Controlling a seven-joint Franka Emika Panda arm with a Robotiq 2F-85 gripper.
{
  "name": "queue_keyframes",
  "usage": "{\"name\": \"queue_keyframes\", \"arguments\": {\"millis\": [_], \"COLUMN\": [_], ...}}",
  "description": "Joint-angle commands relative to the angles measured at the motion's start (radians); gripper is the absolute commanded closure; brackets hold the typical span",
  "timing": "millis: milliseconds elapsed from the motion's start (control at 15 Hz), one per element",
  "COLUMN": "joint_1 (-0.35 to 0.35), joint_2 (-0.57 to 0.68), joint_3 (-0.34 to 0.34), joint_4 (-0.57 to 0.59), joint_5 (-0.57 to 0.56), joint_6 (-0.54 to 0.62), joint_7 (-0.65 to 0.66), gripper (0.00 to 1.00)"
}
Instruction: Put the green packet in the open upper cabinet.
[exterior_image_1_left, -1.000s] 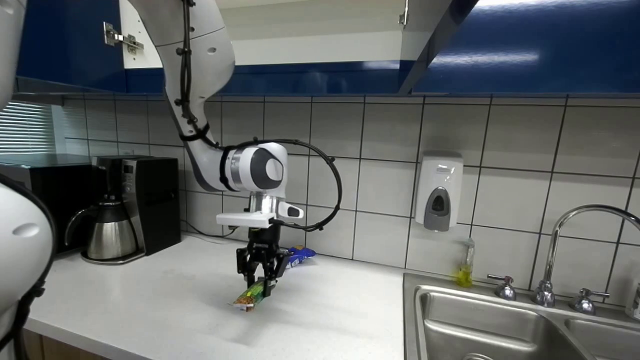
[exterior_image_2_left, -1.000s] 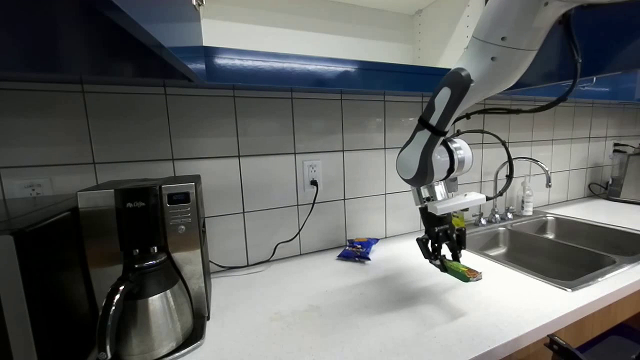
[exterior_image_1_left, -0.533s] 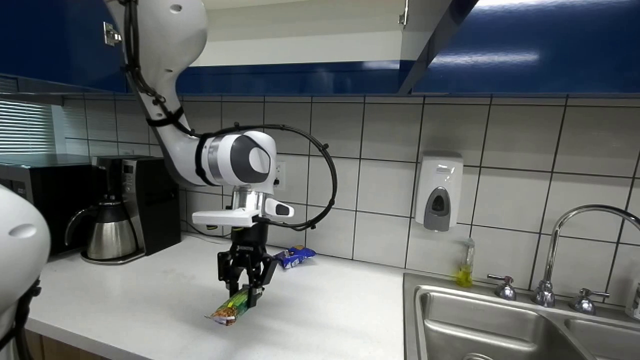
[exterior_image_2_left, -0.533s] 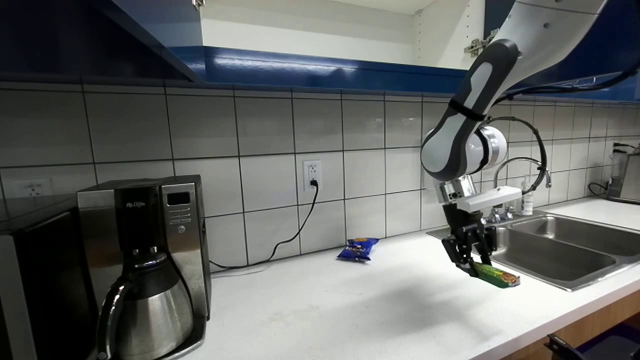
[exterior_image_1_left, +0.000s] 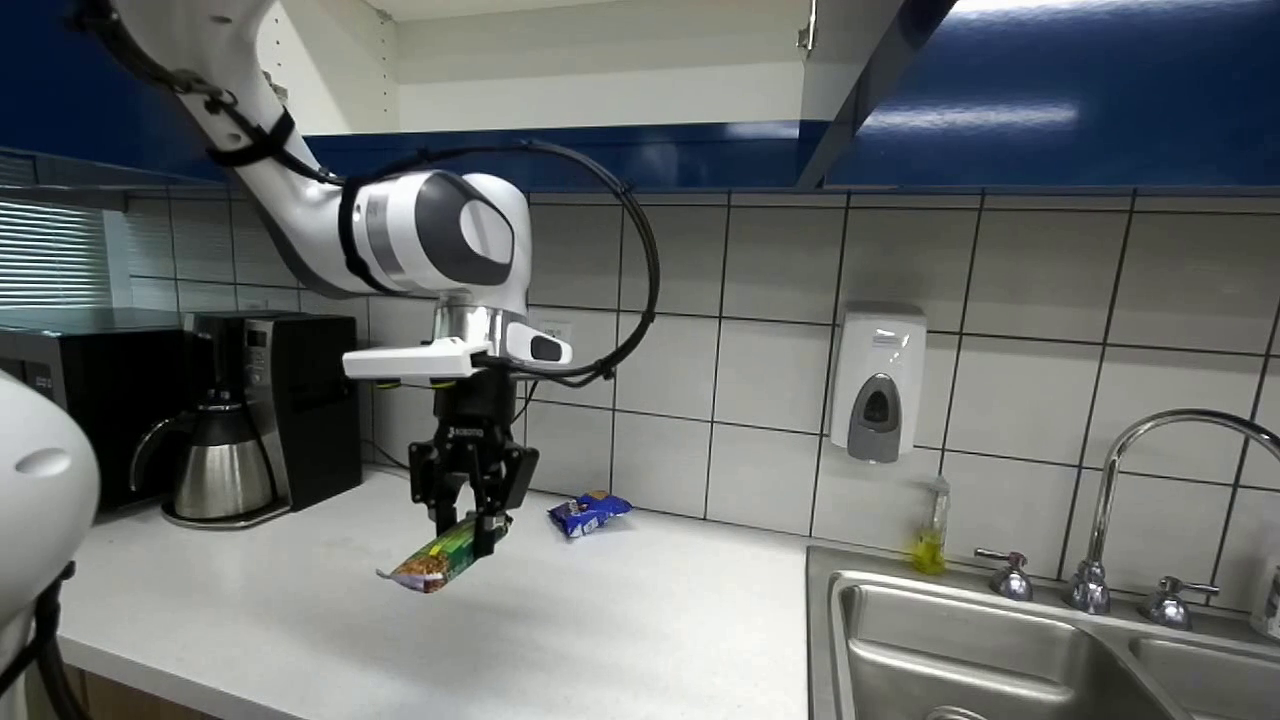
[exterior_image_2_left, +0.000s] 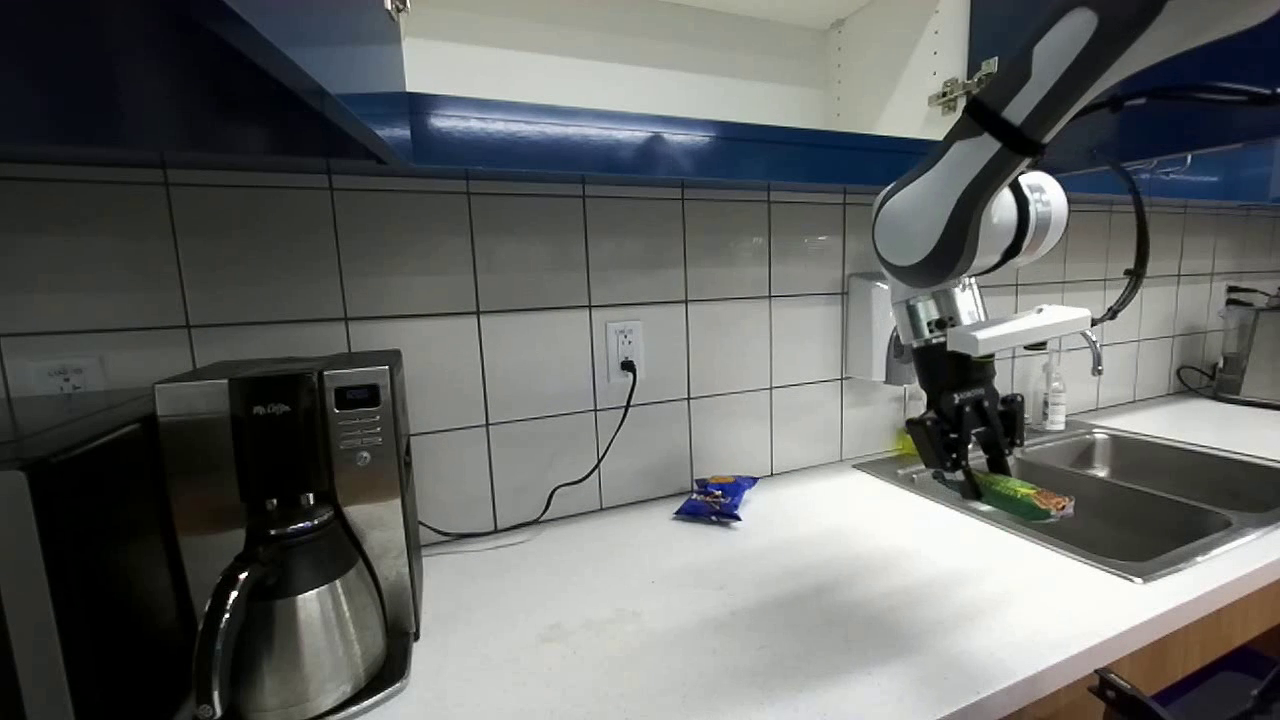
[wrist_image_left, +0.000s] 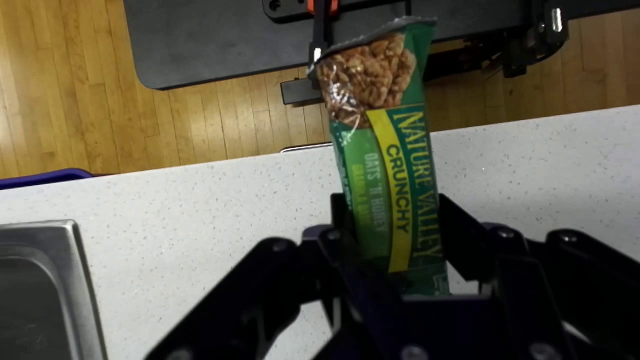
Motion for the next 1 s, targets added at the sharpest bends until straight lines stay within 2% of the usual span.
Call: {"name": "queue_keyframes", "arguments": {"millis": [0,400,933], "joint_1": [-0.019,-0.014,-0.011], "joint_2": [-0.179,-0.348,-0.426], "joint_3": [0.033,0.058,0.079], "joint_4": [0.002,0.098,0.328], "joint_5": [0.038,0.083,0.107], "joint_6": [-0.128,-0.321,-0.518], "joint_7": [-0.010,-0.002,0.015], "gripper": [0.81,0.81,0.81]}}
